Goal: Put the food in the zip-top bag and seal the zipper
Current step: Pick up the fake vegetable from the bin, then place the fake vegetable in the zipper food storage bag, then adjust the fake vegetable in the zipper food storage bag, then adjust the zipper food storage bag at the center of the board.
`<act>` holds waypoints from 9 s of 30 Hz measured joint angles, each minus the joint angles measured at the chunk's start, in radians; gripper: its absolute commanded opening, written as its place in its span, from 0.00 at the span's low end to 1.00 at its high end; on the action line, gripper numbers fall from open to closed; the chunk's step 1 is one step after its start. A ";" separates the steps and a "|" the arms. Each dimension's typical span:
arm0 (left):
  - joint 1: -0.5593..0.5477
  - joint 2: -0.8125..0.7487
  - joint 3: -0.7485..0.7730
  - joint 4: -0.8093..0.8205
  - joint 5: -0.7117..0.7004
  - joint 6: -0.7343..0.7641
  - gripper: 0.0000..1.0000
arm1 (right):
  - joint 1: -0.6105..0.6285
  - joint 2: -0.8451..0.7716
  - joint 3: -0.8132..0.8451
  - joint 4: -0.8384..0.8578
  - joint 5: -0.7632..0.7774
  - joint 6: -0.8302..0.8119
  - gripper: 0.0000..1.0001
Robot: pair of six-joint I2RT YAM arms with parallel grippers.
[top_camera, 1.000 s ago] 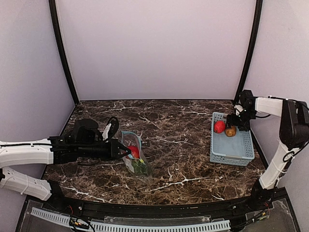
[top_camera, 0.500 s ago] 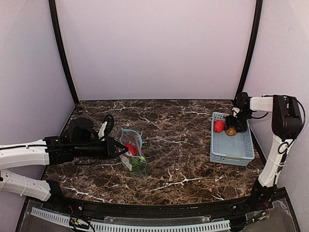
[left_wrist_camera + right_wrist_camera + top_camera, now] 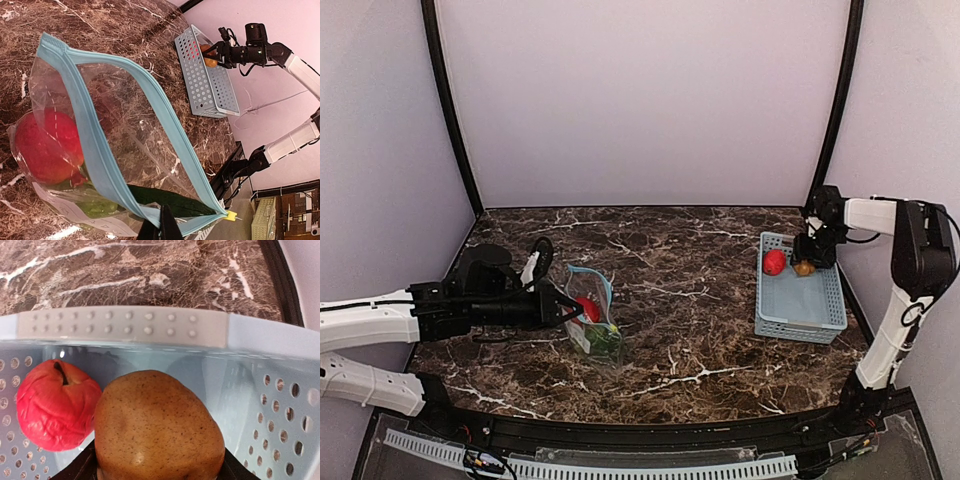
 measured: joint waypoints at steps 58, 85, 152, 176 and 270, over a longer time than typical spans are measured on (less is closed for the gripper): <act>0.005 -0.067 -0.080 0.081 0.056 -0.012 0.01 | 1.231 0.054 0.367 0.182 0.125 0.413 0.59; 0.005 -0.072 -0.092 0.092 0.056 -0.023 0.01 | 1.245 0.001 0.371 0.094 0.168 0.386 0.68; 0.006 -0.092 -0.092 0.074 0.127 0.026 0.01 | 1.186 0.130 0.497 -0.024 -0.081 0.341 0.31; 0.006 -0.100 -0.093 0.048 0.116 0.022 0.01 | 1.252 0.149 0.400 -0.035 -0.102 0.388 0.35; 0.006 -0.281 -0.149 -0.079 0.037 0.005 0.01 | 1.002 -0.438 0.030 0.006 0.201 0.411 0.99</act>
